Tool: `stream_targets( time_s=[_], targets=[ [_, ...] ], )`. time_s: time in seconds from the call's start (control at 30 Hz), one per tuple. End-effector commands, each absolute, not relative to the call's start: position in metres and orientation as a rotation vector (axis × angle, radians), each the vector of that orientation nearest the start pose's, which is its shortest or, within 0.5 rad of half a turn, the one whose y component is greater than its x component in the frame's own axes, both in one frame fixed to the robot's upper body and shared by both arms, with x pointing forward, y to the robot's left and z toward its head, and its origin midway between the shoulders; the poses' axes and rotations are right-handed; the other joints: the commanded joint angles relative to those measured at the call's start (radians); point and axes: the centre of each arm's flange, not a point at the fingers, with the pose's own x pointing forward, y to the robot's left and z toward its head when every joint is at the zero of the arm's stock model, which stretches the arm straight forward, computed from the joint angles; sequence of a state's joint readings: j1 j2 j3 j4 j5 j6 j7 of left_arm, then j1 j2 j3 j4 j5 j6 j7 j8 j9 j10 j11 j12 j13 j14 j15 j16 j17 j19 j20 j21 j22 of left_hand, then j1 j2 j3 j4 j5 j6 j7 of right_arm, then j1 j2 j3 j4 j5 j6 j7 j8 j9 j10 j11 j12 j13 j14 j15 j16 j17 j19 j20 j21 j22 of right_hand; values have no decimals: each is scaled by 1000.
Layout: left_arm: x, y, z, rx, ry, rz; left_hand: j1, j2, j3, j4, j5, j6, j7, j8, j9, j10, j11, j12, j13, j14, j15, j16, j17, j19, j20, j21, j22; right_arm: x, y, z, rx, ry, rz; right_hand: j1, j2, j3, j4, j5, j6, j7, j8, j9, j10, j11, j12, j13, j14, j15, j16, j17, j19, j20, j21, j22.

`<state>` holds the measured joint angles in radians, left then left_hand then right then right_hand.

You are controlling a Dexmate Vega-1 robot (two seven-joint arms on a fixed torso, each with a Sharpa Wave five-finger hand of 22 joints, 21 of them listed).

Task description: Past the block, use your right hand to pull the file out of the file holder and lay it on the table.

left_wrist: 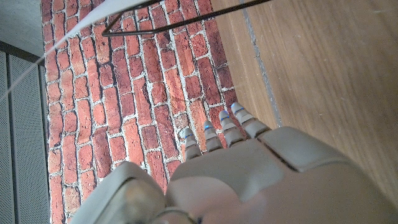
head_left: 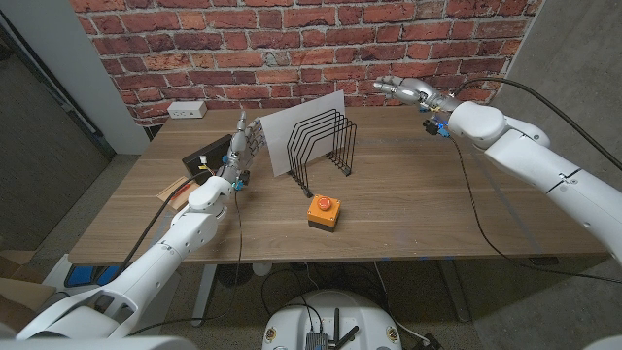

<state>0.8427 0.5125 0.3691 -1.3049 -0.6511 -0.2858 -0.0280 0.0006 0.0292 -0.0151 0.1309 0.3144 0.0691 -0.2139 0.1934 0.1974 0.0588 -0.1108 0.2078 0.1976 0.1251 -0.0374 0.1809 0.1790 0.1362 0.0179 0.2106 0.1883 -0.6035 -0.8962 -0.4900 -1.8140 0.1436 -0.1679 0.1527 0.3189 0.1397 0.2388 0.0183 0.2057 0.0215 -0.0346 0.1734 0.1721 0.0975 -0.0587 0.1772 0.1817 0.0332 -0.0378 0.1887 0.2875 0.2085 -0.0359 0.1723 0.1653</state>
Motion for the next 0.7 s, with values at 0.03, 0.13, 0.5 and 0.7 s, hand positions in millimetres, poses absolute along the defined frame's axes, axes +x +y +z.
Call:
stream_targets(
  time_s=[0.03,0.13,0.5,0.7],
  targets=[
    [652,291,-28,-42,-591,-206,1,11,-2,6,5,1,-5,6,1,-2,-8,8,1,9,-1,7,3,8,-1,7,6,563,-239,171,-1154,-561,230,14,-2,3,-8,-3,-12,-3,-1,3,-4,0,2,1,-6,-23,5,-2,-8,-31,7,1],
    [652,291,-28,-41,-591,-206,1,11,-2,6,4,1,-5,6,1,-2,-8,8,1,9,0,7,3,8,-1,7,6,560,-238,173,-1170,-555,215,15,-2,4,-11,-3,-13,-2,0,3,-5,1,3,1,-6,-23,5,-3,-10,-29,7,1],
    [653,289,-29,-42,-590,-206,1,11,-3,6,4,1,-5,6,1,-2,-11,8,1,9,0,7,3,8,-2,7,6,548,-223,189,-1341,-489,189,53,-14,19,-58,-11,5,-3,13,4,23,8,17,2,9,-26,11,-25,-1,-31,13,0],
    [653,290,-28,-42,-590,-206,1,11,-3,6,4,1,-5,6,1,-2,-8,8,1,9,0,7,3,8,-1,7,6,547,-214,197,-1434,-447,171,60,-20,21,-71,-14,6,-10,14,5,30,6,19,3,15,-26,13,-31,6,-26,16,0]
  ],
)
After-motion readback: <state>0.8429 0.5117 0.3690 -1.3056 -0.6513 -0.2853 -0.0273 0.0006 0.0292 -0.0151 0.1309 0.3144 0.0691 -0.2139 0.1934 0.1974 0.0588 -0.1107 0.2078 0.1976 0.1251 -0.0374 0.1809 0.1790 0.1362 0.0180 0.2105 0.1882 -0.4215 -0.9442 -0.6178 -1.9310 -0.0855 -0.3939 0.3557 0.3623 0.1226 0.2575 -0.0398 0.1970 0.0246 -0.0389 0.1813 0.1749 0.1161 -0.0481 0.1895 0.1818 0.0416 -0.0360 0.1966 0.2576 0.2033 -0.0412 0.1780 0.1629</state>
